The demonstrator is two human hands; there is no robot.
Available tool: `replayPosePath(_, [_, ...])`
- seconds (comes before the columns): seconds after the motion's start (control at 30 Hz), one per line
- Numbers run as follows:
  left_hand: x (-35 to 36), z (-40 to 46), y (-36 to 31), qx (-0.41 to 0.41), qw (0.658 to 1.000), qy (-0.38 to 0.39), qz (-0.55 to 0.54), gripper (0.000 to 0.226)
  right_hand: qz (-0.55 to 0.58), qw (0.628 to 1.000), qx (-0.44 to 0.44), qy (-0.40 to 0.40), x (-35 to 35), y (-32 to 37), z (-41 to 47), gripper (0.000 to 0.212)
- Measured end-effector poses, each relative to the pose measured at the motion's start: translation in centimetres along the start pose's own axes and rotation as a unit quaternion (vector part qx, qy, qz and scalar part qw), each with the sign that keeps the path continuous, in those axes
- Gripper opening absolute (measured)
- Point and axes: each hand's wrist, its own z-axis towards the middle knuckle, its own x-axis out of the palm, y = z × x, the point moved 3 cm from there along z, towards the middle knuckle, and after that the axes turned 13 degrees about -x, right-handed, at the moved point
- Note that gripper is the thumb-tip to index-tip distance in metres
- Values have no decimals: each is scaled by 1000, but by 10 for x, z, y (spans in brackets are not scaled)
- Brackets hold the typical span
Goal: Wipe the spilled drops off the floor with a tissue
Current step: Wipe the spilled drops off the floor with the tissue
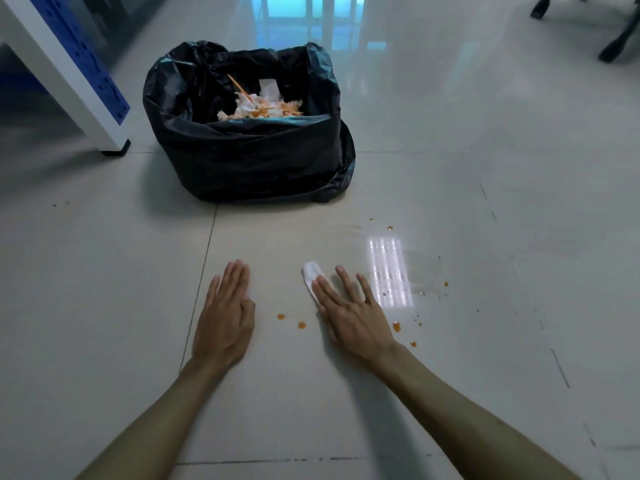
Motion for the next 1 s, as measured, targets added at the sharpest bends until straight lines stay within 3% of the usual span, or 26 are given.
replayPosePath(0.13, [0, -1, 0, 8, 1000, -5, 12, 66, -9, 996, 81, -27, -12, -40, -26, 53])
replayPosePath(0.3, [2, -1, 3, 13, 1000, -5, 25, 66, -16, 980, 200, 8, -22, -94, -70, 66])
replayPosePath(0.43, [4, -1, 2, 17, 999, -1, 29, 66, -6, 959, 281, 18, -27, -125, -112, 56])
replayPosePath(0.5, [4, 0, 2, 16, 999, -1, 31, 66, 3, 953, 304, -1, -28, -127, -127, 61])
replayPosePath(0.77, [6, -1, -1, 8, 999, 4, 48, 66, 20, 948, 310, -70, -17, -88, -119, 59])
replayPosePath(1.0, [9, -19, -1, -11, 998, -6, 55, 66, -7, 975, 208, -82, -6, -40, -56, 57])
